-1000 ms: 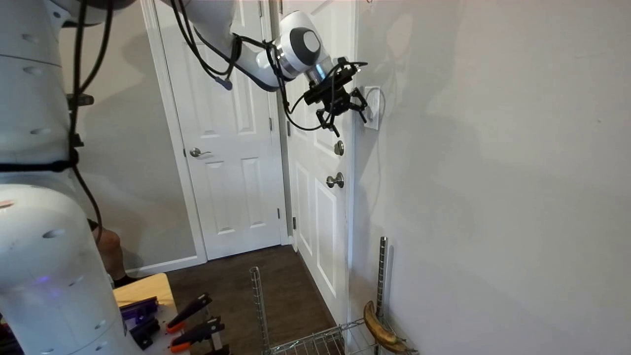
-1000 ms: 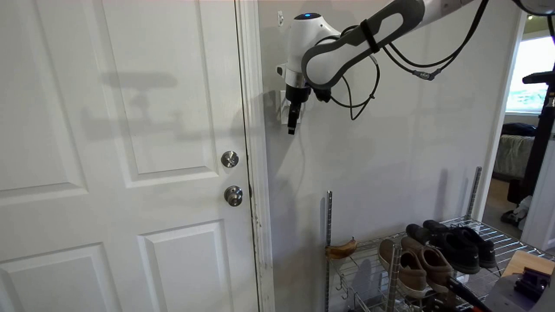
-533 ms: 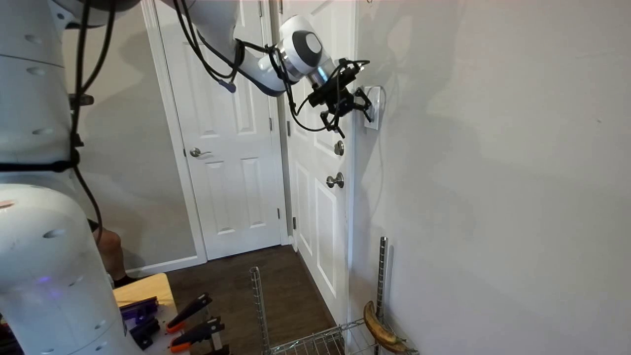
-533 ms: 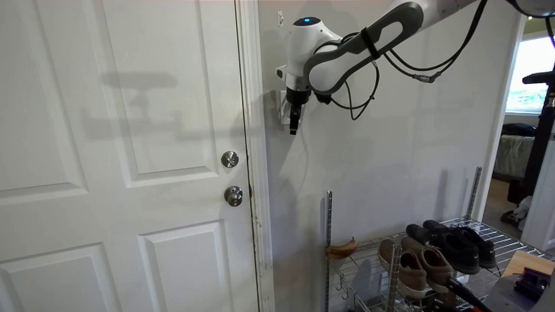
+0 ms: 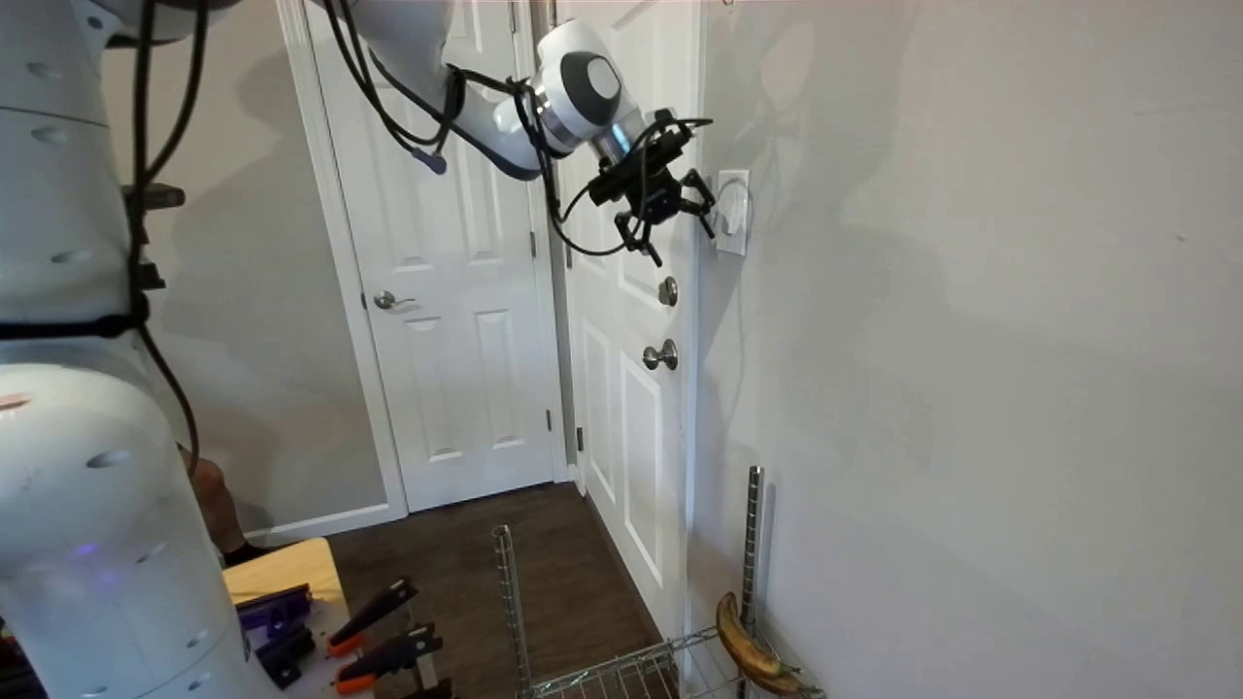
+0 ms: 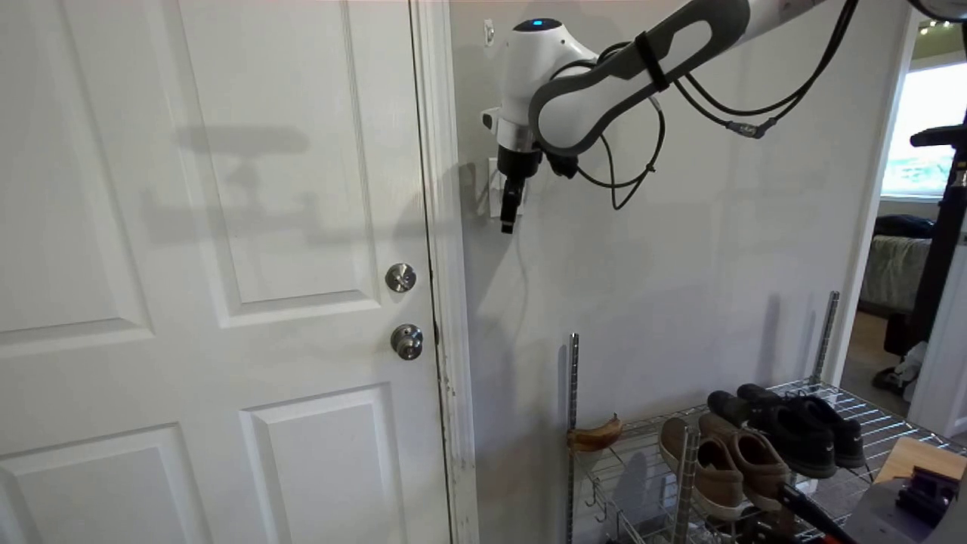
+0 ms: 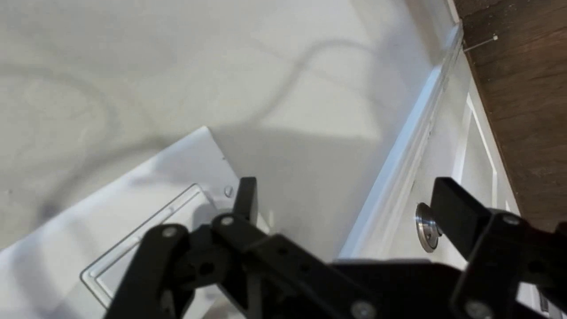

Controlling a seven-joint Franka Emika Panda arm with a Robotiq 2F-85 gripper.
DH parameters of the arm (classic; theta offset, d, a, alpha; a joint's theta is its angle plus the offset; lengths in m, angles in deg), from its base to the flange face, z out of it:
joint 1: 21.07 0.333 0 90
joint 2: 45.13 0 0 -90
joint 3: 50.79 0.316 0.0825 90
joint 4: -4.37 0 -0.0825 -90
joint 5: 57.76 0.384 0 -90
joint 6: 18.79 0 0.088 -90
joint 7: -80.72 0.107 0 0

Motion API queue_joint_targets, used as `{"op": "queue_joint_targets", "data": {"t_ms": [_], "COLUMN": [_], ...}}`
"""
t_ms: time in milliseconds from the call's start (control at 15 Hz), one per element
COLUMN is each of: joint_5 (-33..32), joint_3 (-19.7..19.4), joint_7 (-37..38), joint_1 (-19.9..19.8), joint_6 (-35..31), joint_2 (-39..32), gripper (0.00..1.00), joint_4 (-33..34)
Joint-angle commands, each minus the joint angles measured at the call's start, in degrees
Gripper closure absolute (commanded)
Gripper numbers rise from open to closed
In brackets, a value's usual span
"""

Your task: Flip the switch on the wall

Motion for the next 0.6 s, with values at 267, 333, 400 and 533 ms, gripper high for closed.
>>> {"op": "queue_joint_targets", "data": {"t_ms": [267,333,400,533], "joint_5": [-0.1,0.6,0.9,1.4], "joint_3": [2.2,2.3,2.4,2.3], "joint_7": [5.9,5.1,4.6,3.5], "joint_1": [0.4,0.4,0.3,0.1], "joint_6": [0.5,0.4,0.4,0.2], "joint_2": [9.4,9.3,9.1,8.1], "gripper": [0.0,0.0,0.0,0.0], "joint_4": [-8.1,-7.9,-7.7,-6.9]}}
